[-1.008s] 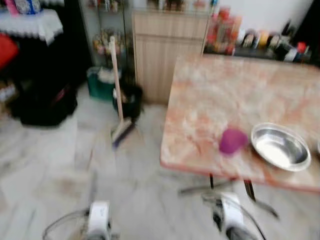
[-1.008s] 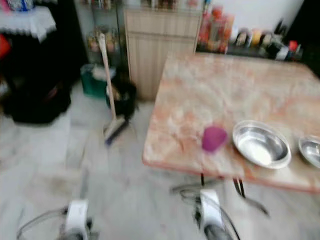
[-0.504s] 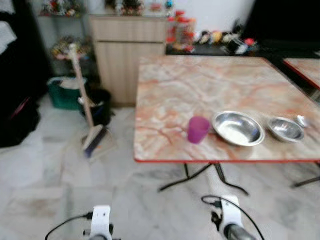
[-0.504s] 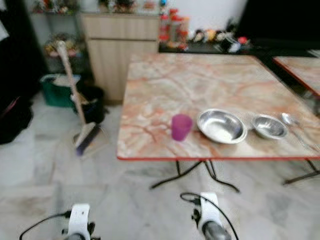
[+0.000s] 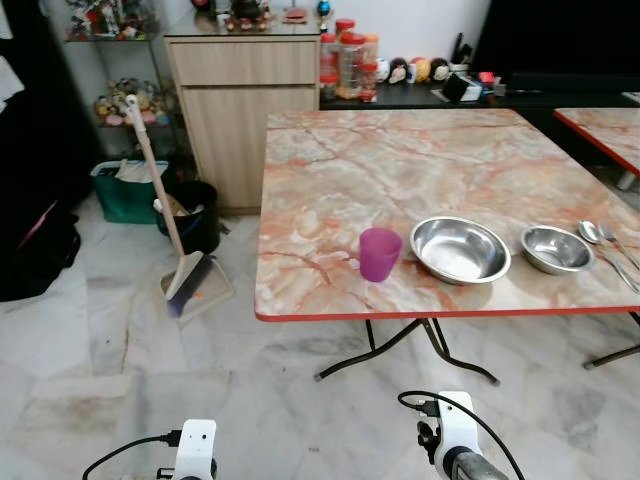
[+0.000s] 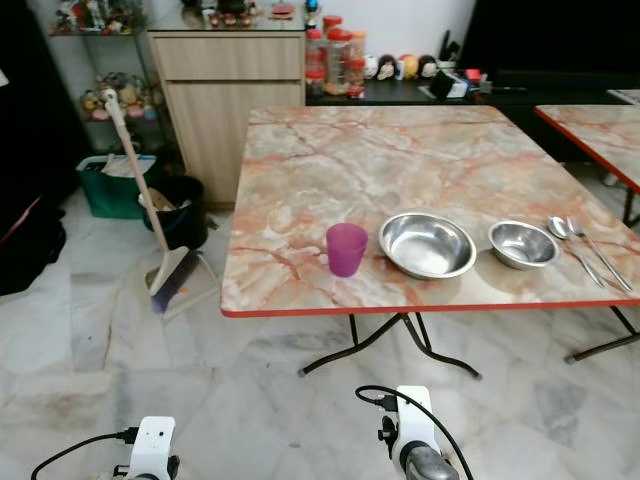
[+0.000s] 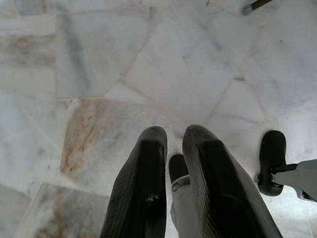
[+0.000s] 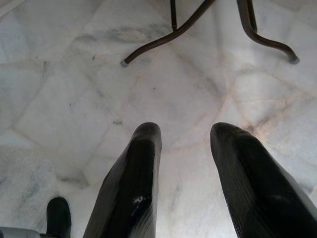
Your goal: Setting the table
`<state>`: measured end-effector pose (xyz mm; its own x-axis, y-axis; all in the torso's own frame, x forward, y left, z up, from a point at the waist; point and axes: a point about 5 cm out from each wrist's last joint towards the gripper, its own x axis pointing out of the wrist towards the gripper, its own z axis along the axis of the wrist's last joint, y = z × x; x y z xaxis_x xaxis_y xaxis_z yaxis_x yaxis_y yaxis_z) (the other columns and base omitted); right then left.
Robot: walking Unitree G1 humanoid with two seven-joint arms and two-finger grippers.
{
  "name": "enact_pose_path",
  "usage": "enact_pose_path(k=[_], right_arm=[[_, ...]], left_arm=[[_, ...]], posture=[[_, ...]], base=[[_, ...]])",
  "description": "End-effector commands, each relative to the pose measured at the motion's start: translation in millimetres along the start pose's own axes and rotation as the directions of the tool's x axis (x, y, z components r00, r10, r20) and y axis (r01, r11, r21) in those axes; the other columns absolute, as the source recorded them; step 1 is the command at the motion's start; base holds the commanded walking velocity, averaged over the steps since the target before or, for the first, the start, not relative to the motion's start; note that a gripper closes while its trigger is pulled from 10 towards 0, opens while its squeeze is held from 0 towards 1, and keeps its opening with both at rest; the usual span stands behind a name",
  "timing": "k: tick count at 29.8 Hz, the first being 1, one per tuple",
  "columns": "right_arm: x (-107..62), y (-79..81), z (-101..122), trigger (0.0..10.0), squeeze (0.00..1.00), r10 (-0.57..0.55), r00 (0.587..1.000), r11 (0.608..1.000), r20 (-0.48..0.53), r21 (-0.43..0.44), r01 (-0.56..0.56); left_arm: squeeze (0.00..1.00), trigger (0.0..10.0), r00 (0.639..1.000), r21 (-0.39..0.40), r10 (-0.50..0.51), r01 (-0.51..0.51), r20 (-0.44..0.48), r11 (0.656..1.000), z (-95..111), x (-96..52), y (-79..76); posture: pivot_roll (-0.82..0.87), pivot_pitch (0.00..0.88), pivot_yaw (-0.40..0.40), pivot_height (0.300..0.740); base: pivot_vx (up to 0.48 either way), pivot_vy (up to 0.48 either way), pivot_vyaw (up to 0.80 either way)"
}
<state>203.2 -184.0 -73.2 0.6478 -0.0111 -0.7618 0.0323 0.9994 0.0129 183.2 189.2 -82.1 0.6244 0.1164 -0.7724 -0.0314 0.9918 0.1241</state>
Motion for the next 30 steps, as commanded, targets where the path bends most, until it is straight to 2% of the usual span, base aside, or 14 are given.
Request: enact_pose_path(k=[1, 8, 12, 30], right_arm=[[0.6, -1.0, 4.2, 10.0, 0.00, -0.005, 1.000, 1.000, 0.017, 0.007, 0.005], [0.4, -1.2, 3.8, 10.0, 0.00, -0.006, 1.000, 1.000, 0.019, 0.002, 0.006], [-0.2, -1.6, 1.8, 10.0, 0.00, -0.010, 1.000, 1.000, 0.018, 0.003, 0.010], [-0.6, -3.3, 0.3, 10.0, 0.00, -0.029, 0.999, 0.999, 0.016, 0.018, 0.029]], left_arm=[[0.00, 10.0, 1.000, 0.023, 0.005, -0.005, -0.025, 1.000, -4.5, -0.6, 1.4], [0.00, 10.0, 1.000, 0.027, 0.007, -0.007, -0.029, 1.000, -6.0, -1.0, 2.2], [0.00, 10.0, 1.000, 0.042, 0.005, -0.004, -0.023, 0.999, -5.4, -1.0, 2.3], [0.00, 10.0, 1.000, 0.078, -0.014, 0.014, 0.004, 0.997, 5.3, 1.4, 3.4]], posture=[[-0.01, 0.000, -0.040, 0.732], [-0.01, 0.000, -0.038, 0.732], [-0.02, 0.000, -0.031, 0.732], [-0.03, 0.000, -0.003, 0.732]], base=[[0.000, 0.000, 0.00], [0.000, 0.000, 0.00], [0.000, -0.310, 0.00], [0.000, -0.480, 0.00]])
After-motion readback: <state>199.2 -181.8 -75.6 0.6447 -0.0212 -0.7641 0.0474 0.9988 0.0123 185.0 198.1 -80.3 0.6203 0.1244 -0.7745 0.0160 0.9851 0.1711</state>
